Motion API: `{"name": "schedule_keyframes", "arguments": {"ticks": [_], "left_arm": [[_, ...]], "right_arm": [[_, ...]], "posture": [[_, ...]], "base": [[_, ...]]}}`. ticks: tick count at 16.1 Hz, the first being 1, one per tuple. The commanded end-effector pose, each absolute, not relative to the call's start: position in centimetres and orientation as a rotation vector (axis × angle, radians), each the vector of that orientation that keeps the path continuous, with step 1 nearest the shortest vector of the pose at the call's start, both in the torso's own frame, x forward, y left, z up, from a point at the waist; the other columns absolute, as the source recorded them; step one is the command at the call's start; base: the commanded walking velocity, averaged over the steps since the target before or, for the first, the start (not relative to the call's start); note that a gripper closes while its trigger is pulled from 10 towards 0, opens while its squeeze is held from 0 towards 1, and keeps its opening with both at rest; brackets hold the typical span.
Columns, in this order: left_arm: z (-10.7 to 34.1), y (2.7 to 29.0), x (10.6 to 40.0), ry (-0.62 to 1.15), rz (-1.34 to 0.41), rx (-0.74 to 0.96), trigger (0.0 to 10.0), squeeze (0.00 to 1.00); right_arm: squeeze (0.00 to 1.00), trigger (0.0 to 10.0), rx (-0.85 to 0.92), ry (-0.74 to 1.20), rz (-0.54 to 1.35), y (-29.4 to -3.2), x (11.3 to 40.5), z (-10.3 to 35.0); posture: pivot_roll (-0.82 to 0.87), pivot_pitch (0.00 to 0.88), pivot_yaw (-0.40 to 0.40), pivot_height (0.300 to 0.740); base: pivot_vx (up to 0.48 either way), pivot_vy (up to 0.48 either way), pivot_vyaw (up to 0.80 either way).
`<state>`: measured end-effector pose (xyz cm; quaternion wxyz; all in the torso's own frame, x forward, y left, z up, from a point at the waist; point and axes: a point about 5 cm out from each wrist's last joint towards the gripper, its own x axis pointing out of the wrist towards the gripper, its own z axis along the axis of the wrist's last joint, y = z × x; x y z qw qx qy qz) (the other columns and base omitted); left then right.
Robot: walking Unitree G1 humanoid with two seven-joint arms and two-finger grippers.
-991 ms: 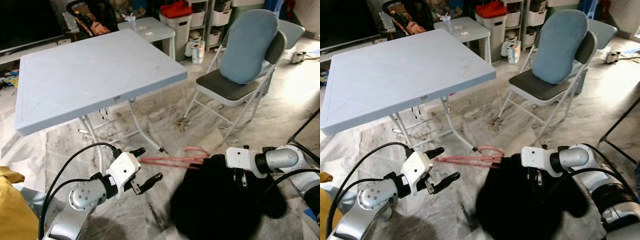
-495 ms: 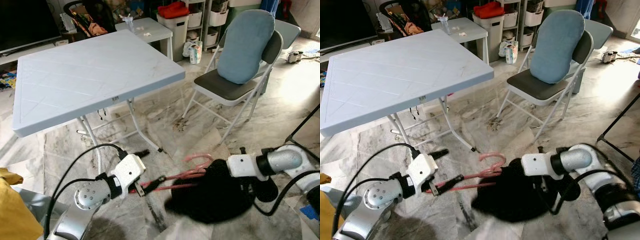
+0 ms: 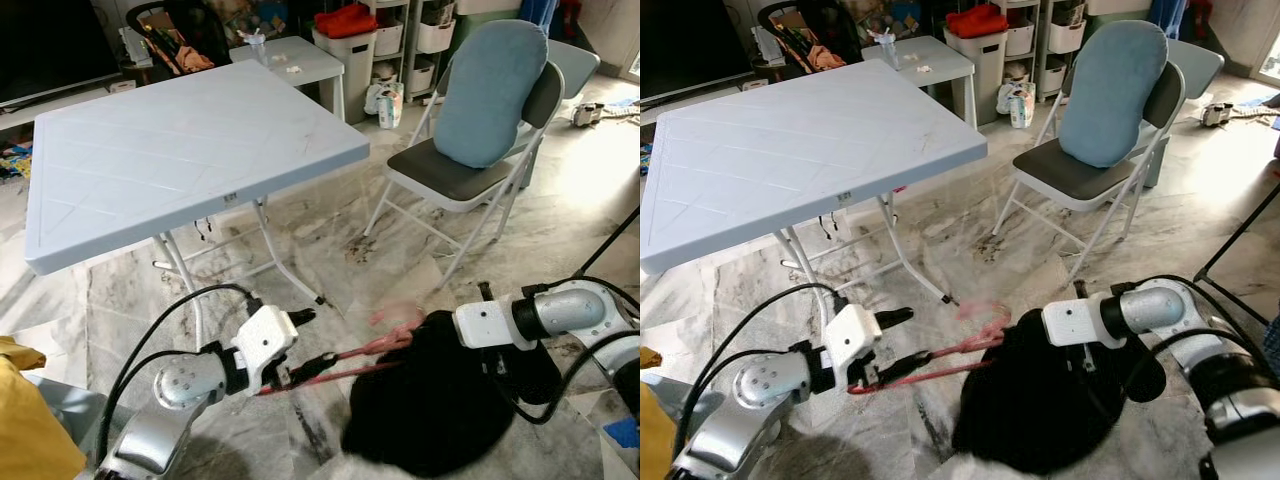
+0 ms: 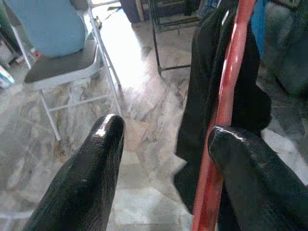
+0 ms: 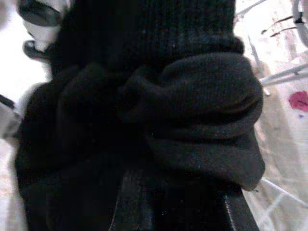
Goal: Hang hanger
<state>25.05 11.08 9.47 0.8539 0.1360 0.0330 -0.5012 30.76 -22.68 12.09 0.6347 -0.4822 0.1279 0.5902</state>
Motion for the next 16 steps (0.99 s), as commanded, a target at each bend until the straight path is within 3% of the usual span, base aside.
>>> {"name": "schedule_keyframes", "arguments": {"ticks": [1,2,3,15,16], "left_arm": [[9.5,11.1,25.2,0.065,-1.063,0.308,10.0,0.00],[9.5,11.2,25.2,0.066,-1.063,0.318,10.0,0.00],[9.4,11.5,25.1,0.074,-1.065,0.319,10.0,1.00],[9.2,11.7,25.2,0.076,-1.116,0.396,10.0,1.00],[9.0,11.6,25.1,0.086,-1.131,0.403,10.0,0.00]], "right_arm": [[0.00,10.0,-1.139,0.214,1.348,-21.9,31.3,12.9],[0.00,10.0,-1.126,0.214,1.341,-21.9,31.3,13.0],[0.00,10.0,-1.131,0.215,1.322,-22.0,31.5,13.0],[0.00,10.0,-1.167,0.161,1.211,-22.3,32.7,14.0],[0.00,10.0,-1.166,0.123,1.190,-22.0,33.1,14.7]], "posture": [[-0.10,0.000,0.048,0.740],[-0.10,0.000,0.048,0.740],[-0.10,0.000,0.050,0.740],[-0.10,0.000,0.055,0.740],[-0.10,0.000,0.055,0.740]], "base": [[0.000,0.000,0.00],[0.000,0.000,0.00],[0.000,0.000,0.00],[0.000,0.000,0.00],[0.000,0.000,0.00]]}}
